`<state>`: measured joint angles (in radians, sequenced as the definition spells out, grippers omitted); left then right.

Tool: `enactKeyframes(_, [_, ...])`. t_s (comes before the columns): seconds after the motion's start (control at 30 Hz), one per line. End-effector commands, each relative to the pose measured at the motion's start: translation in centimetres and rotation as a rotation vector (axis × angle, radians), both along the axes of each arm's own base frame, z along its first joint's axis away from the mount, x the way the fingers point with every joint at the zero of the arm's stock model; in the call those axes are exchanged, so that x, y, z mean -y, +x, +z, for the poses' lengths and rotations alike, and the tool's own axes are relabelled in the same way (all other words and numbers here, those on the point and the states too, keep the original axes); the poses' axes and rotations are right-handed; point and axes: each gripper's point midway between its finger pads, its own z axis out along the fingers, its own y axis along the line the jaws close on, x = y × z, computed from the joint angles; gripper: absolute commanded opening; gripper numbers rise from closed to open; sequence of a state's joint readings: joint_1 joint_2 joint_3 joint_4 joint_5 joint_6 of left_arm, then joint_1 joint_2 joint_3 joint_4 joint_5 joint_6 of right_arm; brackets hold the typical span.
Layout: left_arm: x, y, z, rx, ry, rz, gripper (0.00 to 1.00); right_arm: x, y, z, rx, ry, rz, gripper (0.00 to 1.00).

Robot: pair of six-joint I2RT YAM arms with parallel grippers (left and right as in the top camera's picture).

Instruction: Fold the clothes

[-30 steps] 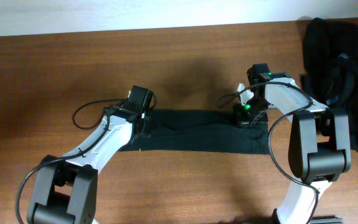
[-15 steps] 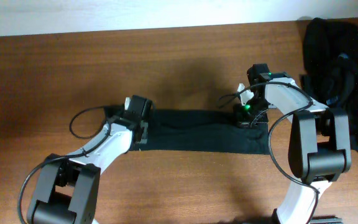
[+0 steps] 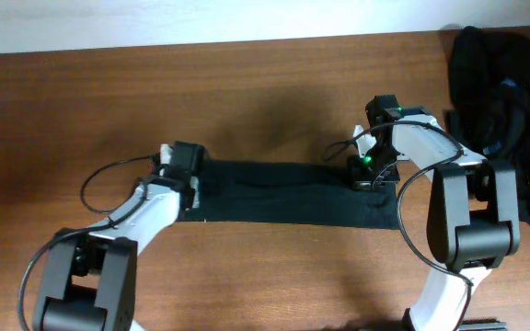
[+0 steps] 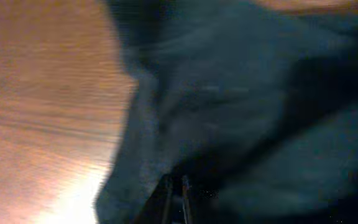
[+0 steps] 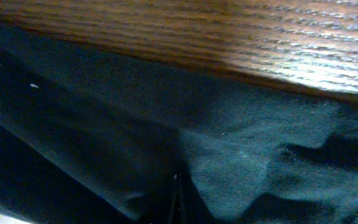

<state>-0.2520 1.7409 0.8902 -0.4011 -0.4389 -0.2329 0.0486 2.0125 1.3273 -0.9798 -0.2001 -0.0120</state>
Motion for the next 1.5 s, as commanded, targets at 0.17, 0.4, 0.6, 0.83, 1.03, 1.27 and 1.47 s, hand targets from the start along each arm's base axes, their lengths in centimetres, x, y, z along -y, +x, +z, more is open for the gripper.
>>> enactKeyframes(0.17, [1.0, 3.8, 7.6, 0.19, -0.062, 0.008, 0.08, 0.4, -0.5, -0.4, -0.015, -0.028, 0.016, 0.07])
enactKeyframes(0.4, [7.4, 4.5, 10.3, 0.223, -0.394, -0.16, 0.08, 0.4, -0.4, -0.5, -0.01, -0.028, 0.016, 0.08])
enactKeyframes(0.6, [9.1, 3.7, 6.5, 0.101, -0.478, -0.171, 0.08, 0.4, -0.4, -0.4, -0.011, -0.028, 0.016, 0.09])
enactKeyframes(0.83, [10.3, 3.0, 1.5, -0.033, -0.527, -0.173, 0.08, 0.4, -0.4, -0.4, -0.012, -0.028, 0.016, 0.1])
enactKeyframes(1.03, [10.3, 3.0, -0.8, -0.066, -0.521, -0.164, 0.08, 0.4, -0.4, -0.5, -0.011, -0.028, 0.016, 0.12])
enactKeyframes(1.27, [8.9, 3.0, -1.2, -0.066, -0.445, -0.132, 0.08, 3.8, 0.0, -0.3, -0.005, -0.189, -0.041, 0.12])
enactKeyframes(1.47, [7.6, 2.7, -1.4, -0.079, -0.368, -0.132, 0.09, 6.8, -0.1, 0.0, -0.025, -0.211, -0.128, 0.13])
